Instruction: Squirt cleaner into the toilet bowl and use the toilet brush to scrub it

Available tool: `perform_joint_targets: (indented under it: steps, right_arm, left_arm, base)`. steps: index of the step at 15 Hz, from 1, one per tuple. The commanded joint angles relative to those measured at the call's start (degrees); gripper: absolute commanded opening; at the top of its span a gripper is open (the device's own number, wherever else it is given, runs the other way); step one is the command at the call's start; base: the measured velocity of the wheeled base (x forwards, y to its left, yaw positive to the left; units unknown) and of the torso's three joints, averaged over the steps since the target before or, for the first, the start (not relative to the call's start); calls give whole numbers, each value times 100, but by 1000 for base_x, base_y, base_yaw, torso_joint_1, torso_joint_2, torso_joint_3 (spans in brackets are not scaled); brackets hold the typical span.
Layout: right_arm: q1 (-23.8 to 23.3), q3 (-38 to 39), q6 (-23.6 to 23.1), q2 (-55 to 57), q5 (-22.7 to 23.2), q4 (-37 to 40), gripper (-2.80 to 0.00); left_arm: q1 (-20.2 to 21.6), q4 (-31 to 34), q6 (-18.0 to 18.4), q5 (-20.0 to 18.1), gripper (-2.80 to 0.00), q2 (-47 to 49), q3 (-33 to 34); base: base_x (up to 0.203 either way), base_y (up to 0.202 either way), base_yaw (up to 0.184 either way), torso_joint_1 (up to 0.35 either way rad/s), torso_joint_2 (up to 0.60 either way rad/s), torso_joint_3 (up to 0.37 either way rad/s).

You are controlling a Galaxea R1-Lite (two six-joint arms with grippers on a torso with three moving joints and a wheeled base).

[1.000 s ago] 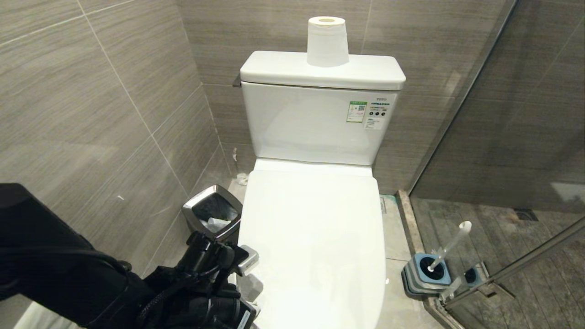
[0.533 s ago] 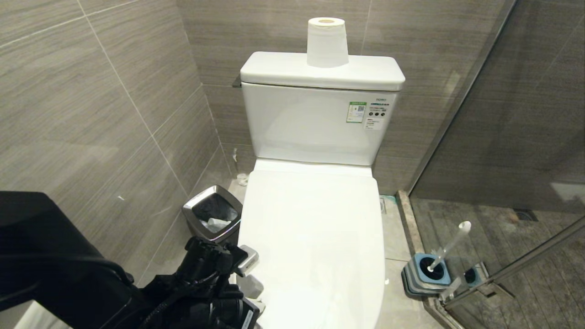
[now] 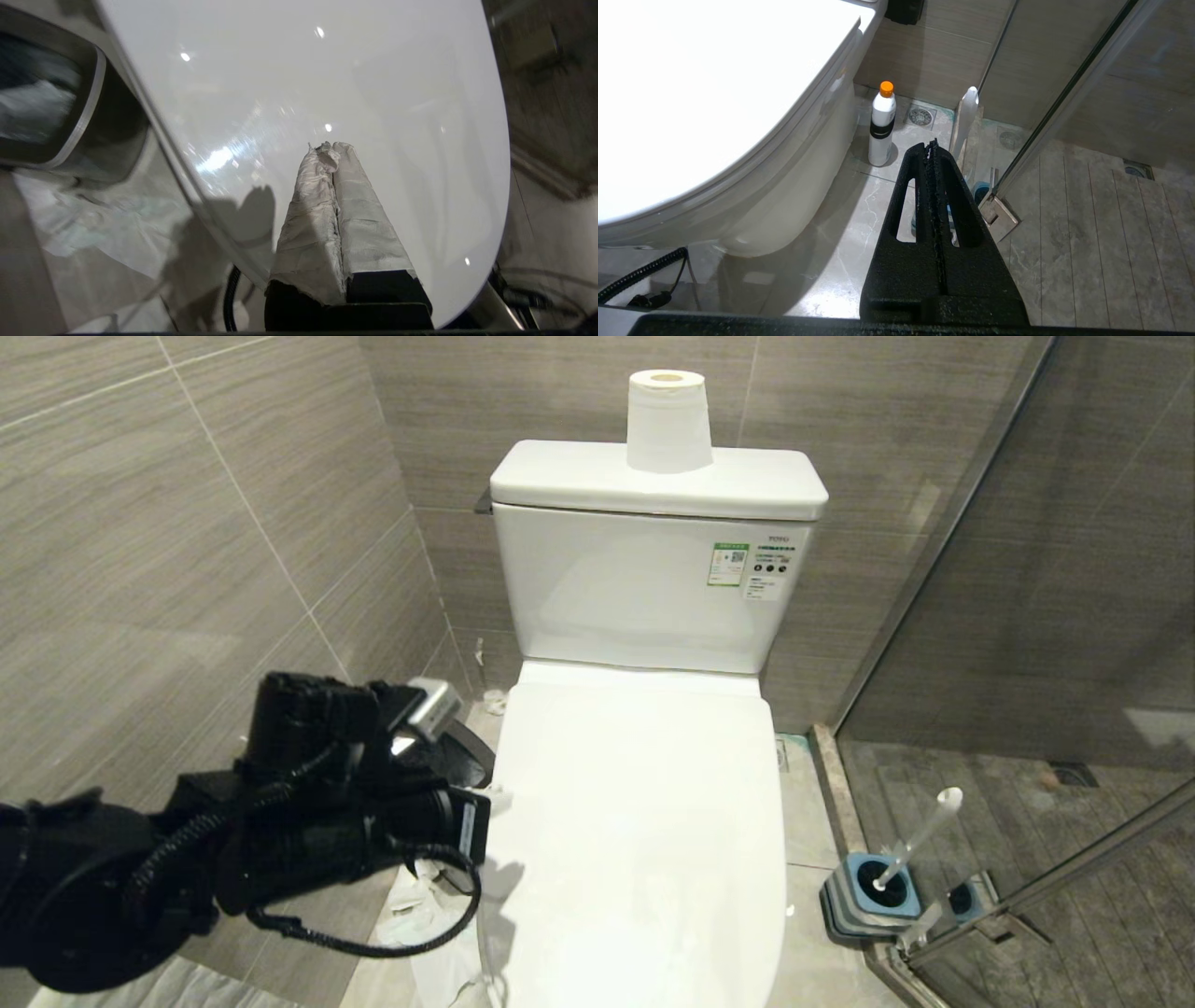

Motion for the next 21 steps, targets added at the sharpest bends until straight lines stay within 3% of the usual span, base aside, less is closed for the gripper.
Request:
perform_joint_targets:
  steps: [1, 3, 6, 11, 15, 18, 21]
  right_arm:
    - [-2, 70, -5, -4, 5, -3, -280]
    - [-2, 70, -5, -4, 5, -3, -280]
    - [-2, 70, -5, -4, 5, -3, -280]
    - [-2, 70, -5, -4, 5, -3, -280]
    - [-2, 70, -5, -4, 5, -3, -280]
    - [-2, 70, -5, -4, 5, -3, -280]
    - [-2, 70, -5, -4, 5, -3, -280]
  left_arm:
    - [321, 185, -8, 496, -280, -527, -772]
    - [670, 290, 48, 893, -280, -912, -1237]
    - [1160, 301, 163, 1116, -280, -1368, -1501]
    - [1414, 282, 174, 1054, -280, -2746, -1462]
    - [1660, 625, 408, 821, -280, -4514, -1221]
    - [2617, 1321, 550, 63, -280, -5957, -1205]
    - [3155, 1795, 613, -291, -280, -6940, -1220]
  base:
    - [0, 0, 0, 0, 0, 0]
    - [0, 0, 0, 0, 0, 0]
    - [0, 0, 0, 0, 0, 0]
    - [0, 0, 0, 0, 0, 0]
    - [0, 0, 0, 0, 0, 0]
    - [0, 0, 0, 0, 0, 0]
    - [0, 0, 0, 0, 0, 0]
